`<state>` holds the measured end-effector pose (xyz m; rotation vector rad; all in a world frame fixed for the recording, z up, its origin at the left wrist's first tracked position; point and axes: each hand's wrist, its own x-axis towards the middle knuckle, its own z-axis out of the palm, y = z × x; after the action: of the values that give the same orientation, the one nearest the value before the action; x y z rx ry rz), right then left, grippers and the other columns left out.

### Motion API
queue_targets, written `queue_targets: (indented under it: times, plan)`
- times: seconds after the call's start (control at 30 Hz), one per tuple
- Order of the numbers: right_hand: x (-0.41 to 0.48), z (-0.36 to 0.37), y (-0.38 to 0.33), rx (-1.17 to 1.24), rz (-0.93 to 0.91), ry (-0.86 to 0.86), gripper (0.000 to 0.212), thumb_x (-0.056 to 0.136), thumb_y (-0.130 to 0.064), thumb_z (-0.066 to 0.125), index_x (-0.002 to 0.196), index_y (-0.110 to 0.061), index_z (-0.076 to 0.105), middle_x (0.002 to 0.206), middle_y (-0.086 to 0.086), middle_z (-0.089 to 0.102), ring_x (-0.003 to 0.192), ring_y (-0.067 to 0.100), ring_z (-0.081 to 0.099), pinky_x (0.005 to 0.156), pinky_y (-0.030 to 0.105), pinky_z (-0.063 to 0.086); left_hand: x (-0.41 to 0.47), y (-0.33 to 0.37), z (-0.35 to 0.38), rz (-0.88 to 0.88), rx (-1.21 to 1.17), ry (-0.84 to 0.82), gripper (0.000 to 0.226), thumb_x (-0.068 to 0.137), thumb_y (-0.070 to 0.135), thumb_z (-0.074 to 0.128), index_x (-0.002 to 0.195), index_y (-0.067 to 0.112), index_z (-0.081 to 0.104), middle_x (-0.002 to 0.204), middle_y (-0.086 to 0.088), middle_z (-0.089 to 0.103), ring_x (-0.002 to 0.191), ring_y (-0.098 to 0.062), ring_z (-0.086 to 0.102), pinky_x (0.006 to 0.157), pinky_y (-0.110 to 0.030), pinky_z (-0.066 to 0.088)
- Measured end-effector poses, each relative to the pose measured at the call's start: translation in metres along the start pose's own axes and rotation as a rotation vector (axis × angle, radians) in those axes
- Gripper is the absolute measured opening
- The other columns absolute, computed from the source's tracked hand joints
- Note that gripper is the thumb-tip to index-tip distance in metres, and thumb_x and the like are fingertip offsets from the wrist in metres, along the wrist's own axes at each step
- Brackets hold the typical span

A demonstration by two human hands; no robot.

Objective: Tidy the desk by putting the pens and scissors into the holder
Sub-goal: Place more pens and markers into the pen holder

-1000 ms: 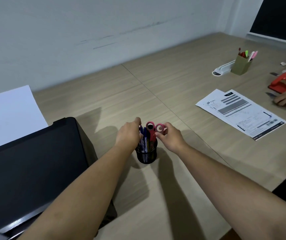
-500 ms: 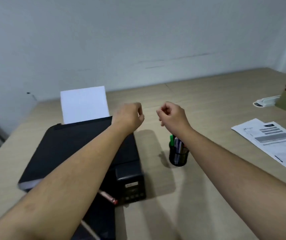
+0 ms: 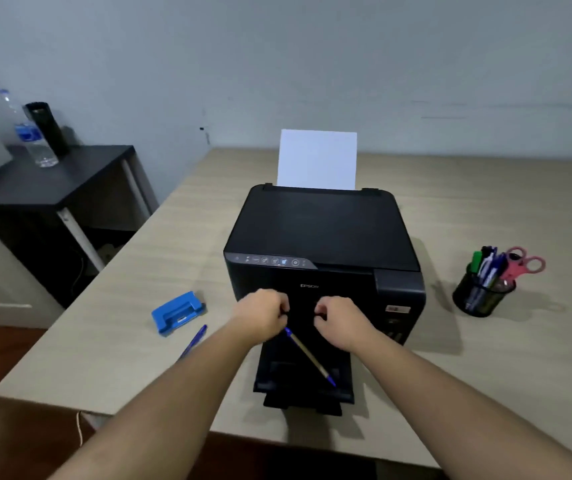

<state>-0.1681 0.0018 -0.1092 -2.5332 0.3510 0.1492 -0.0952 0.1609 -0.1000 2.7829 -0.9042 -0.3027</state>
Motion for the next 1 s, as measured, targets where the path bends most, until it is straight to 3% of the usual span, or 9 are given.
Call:
queue_targets:
  times: [0.07, 0.13, 0.23, 0.37, 0.57, 0.67, 0.73, 0.87, 1.0]
  plan:
    - [0.004, 0.015, 0.014, -0.144, 0.033, -0.069, 0.041, 0.087, -0.019, 0.051, 0.128, -0.017, 0.055, 0.136, 0.006, 0.05, 0.12, 0.025, 0.053, 0.097, 0.031, 0.045, -0.003, -0.007, 0.023, 0.077, 0.058, -0.118, 0.044, 0.083, 0.024, 0.056, 0.127, 0.024, 0.053, 0.128, -0.002, 0.056, 0.115, -0.027, 0.058, 0.093, -0.037, 0.05]
    - [0.008, 0.026, 0.024, -0.219, 0.064, -0.103, 0.046, 0.089, -0.018, 0.049, 0.135, -0.021, 0.048, 0.145, 0.005, 0.04, 0.126, 0.026, 0.046, 0.099, 0.034, 0.045, -0.002, -0.01, 0.04, 0.113, 0.097, -0.202, 0.055, 0.085, 0.023, 0.056, 0.138, 0.024, 0.042, 0.139, 0.0, 0.046, 0.12, -0.027, 0.053, 0.094, -0.039, 0.049]
    - [0.011, 0.037, 0.034, -0.303, 0.089, -0.063, 0.039, 0.092, -0.019, 0.048, 0.131, -0.02, 0.049, 0.135, 0.008, 0.043, 0.116, 0.027, 0.05, 0.091, 0.037, 0.049, 0.002, -0.011, 0.056, 0.154, 0.127, -0.218, 0.049, 0.087, 0.022, 0.054, 0.135, 0.025, 0.045, 0.136, 0.0, 0.046, 0.118, -0.028, 0.054, 0.091, -0.041, 0.05]
    - [0.015, 0.041, 0.035, -0.357, 0.059, -0.014, 0.02, 0.089, -0.008, 0.049, 0.108, -0.013, 0.051, 0.109, 0.01, 0.052, 0.082, 0.028, 0.057, 0.068, 0.037, 0.051, 0.007, -0.009, 0.062, 0.221, 0.158, -0.183, 0.024, 0.088, 0.014, 0.052, 0.111, 0.012, 0.056, 0.115, -0.01, 0.054, 0.103, -0.033, 0.058, 0.077, -0.04, 0.047]
    - [0.009, 0.026, 0.026, -0.283, 0.056, -0.214, 0.032, 0.078, -0.012, 0.061, 0.106, -0.015, 0.048, 0.104, 0.01, 0.058, 0.085, 0.027, 0.06, 0.065, 0.034, 0.047, 0.002, -0.014, 0.054, 0.294, 0.245, -0.21, 0.028, 0.081, -0.002, 0.05, 0.107, 0.007, 0.054, 0.106, -0.017, 0.061, 0.094, -0.036, 0.06, 0.07, -0.039, 0.045]
    - [0.001, 0.009, 0.011, -0.132, -0.018, -0.293, 0.014, 0.075, -0.016, 0.065, 0.082, -0.019, 0.054, 0.094, 0.009, 0.062, 0.083, 0.026, 0.063, 0.07, 0.036, 0.053, 0.0, -0.027, 0.034, 0.294, 0.17, -0.229, 0.023, 0.077, 0.002, 0.053, 0.096, 0.013, 0.06, 0.103, -0.012, 0.062, 0.093, -0.032, 0.06, 0.077, -0.038, 0.051]
    - [-0.003, -0.01, -0.006, 0.079, -0.032, -0.277, 0.012, 0.072, -0.013, 0.063, 0.07, -0.017, 0.052, 0.078, 0.006, 0.061, 0.076, 0.023, 0.063, 0.074, 0.038, 0.055, 0.001, -0.033, 0.009, 0.248, 0.063, -0.269, 0.016, 0.072, 0.005, 0.058, 0.075, 0.02, 0.058, 0.089, -0.007, 0.065, 0.082, -0.025, 0.061, 0.07, -0.032, 0.049]
    - [-0.003, -0.066, -0.031, 0.404, -0.049, -0.09, 0.016, 0.077, -0.012, 0.055, 0.064, -0.02, 0.051, 0.066, 0.005, 0.056, 0.05, 0.015, 0.052, 0.045, 0.025, 0.043, 0.017, -0.025, -0.056, 0.164, -0.226, -0.269, 0.018, 0.069, 0.007, 0.063, 0.066, 0.025, 0.059, 0.067, 0.007, 0.063, 0.064, -0.008, 0.061, 0.062, -0.016, 0.046]
    - [-0.003, -0.129, -0.018, 0.536, -0.034, 0.139, 0.02, 0.08, -0.006, 0.053, 0.064, -0.019, 0.053, 0.064, 0.007, 0.057, 0.039, 0.006, 0.05, 0.039, 0.018, 0.037, 0.046, 0.019, -0.109, 0.21, -0.515, -0.286, 0.013, 0.079, 0.005, 0.062, 0.075, 0.017, 0.064, 0.07, 0.001, 0.07, 0.066, -0.009, 0.071, 0.067, -0.022, 0.057]
